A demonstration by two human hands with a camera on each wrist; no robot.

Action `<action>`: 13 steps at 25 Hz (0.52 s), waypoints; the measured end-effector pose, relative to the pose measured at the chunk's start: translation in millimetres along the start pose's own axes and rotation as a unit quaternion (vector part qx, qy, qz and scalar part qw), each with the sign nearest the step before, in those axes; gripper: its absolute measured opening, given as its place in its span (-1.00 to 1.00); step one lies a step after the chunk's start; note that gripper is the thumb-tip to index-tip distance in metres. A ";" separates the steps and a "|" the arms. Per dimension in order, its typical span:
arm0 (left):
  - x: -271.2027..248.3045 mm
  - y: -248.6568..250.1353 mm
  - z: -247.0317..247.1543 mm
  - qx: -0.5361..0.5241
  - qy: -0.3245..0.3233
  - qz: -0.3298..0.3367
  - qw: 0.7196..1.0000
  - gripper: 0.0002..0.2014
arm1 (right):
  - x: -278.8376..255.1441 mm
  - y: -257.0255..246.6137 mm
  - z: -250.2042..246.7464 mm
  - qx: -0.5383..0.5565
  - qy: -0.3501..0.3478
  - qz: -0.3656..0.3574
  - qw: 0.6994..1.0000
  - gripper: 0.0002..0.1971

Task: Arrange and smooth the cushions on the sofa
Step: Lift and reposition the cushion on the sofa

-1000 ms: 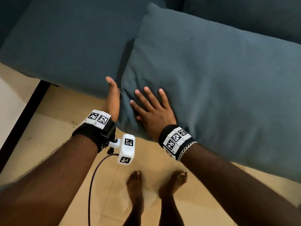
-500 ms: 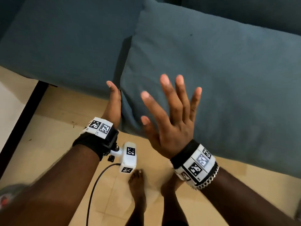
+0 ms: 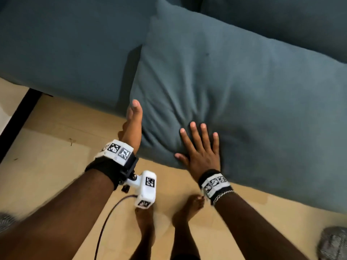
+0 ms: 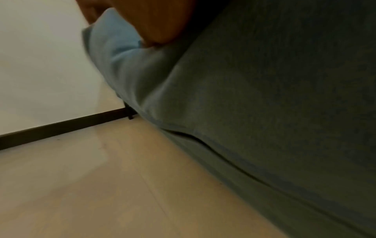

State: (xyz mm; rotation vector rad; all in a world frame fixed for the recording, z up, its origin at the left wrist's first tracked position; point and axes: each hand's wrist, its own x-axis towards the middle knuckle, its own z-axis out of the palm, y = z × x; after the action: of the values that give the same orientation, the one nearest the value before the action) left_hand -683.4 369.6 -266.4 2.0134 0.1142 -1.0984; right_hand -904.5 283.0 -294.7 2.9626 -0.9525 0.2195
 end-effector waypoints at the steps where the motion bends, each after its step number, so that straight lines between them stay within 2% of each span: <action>1: -9.9 4.3 1.5 0.029 0.001 0.038 0.999 0.18 | -0.6 -5.8 -3.0 0.003 -0.004 0.015 1.000 -0.18; 2: -24.7 4.2 3.2 0.062 0.017 0.073 0.995 0.11 | -7.2 -15.6 -12.0 0.049 0.005 0.012 0.999 -0.20; 3: -32.1 0.6 5.0 0.103 0.045 0.104 0.988 0.13 | -15.2 -20.2 -23.8 0.092 0.053 0.028 0.994 -0.21; 5: -46.3 -0.9 12.1 0.161 0.084 0.153 0.971 0.29 | -37.6 0.3 -34.6 0.089 0.160 0.075 0.980 -0.12; 6: -48.5 -1.6 16.9 0.186 0.098 0.169 0.963 0.37 | -50.9 22.1 -30.0 0.050 0.144 0.104 0.983 0.00; 7: -55.1 -3.9 22.4 0.218 0.101 0.179 0.954 0.45 | -66.6 47.2 -19.7 0.008 0.084 0.113 0.990 0.16; 8: -63.5 -6.9 31.2 0.278 0.086 0.212 0.933 0.52 | -81.9 70.3 -12.3 -0.025 0.010 0.100 0.995 0.31; 9: -73.9 -14.9 39.2 0.368 0.064 0.264 0.889 0.59 | -94.4 85.9 -3.7 -0.048 -0.039 0.075 0.995 0.40; 10: -83.9 -27.8 50.0 0.466 0.042 0.332 0.819 0.63 | -102.2 93.5 -0.5 -0.058 -0.067 0.071 0.994 0.43; 11: -91.3 -41.9 61.0 0.539 0.013 0.386 0.748 0.64 | -108.8 98.1 -3.6 -0.060 -0.064 0.101 0.991 0.42; 12: -95.1 -54.4 71.0 0.584 0.004 0.416 0.697 0.64 | -112.1 102.2 -11.4 -0.052 -0.046 0.167 0.984 0.40; 13: -92.5 -64.6 79.5 0.602 0.018 0.431 0.672 0.63 | -116.1 108.4 -19.0 -0.043 -0.019 0.241 0.969 0.39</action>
State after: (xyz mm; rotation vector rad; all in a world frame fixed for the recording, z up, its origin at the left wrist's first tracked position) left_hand -820.7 383.3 -260.7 2.5797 -1.8107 -0.4101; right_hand -1063.3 263.2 -294.5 2.6166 -1.6303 0.1214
